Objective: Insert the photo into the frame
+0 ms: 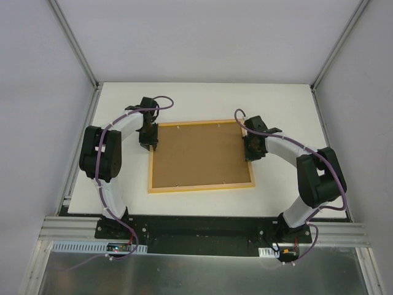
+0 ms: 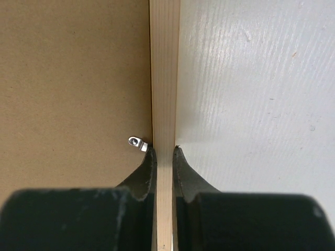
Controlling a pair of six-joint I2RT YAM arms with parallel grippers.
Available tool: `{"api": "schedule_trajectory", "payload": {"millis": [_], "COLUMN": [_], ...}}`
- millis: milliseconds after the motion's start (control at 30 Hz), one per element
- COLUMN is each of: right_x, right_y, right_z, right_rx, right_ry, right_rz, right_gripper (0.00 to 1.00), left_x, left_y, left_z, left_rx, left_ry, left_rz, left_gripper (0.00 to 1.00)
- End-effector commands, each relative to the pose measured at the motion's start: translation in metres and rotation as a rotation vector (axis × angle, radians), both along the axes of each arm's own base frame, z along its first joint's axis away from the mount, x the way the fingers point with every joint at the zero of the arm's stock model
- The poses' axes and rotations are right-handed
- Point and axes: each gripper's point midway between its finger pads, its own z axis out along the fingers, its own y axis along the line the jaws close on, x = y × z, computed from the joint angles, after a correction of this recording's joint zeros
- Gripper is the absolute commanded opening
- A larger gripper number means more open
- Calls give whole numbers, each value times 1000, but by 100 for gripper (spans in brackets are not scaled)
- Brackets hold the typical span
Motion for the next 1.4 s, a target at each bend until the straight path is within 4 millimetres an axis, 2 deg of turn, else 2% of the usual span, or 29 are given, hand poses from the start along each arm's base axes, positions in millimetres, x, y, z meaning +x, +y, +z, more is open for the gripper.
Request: {"api": "schedule_trajectory", "payload": {"millis": [0,233,267,400,467,733,1033,1100,1167,1367], "right_x": [0,-1,-1,3,5,8,7,6,6,5], "right_y": [-3,-1,0,1,1,7,9,9,9,12], "right_z": [3,6,6,12,11,2,-6,-6,-6,-6], "right_rx": [2,21,23,37,37,47,45,43,42,47], "right_ry": [-16,-20,-24,-64,-70,-51,-20,-18,-15,-13], "right_rz": [6,8,9,17,21,41,46,44,45,45], "right_gripper": [1,1,4,32,38,38,33,30,23,17], "left_x": [0,2,2,1,1,1,2,2,2,2], "left_y": [0,0,-1,-1,-1,-3,-3,-4,-4,-4], "left_z": [-11,-8,-8,-8,-8,-9,-9,-9,-9,-9], "left_rx": [8,9,7,6,4,-4,-5,-9,-8,-7], "left_ry": [10,2,1,4,4,7,7,8,9,8], "left_rz": [-22,-30,-32,-41,-46,-58,-60,-57,-59,-58], "left_gripper": [12,0,0,0,0,0,0,0,0,0]}}
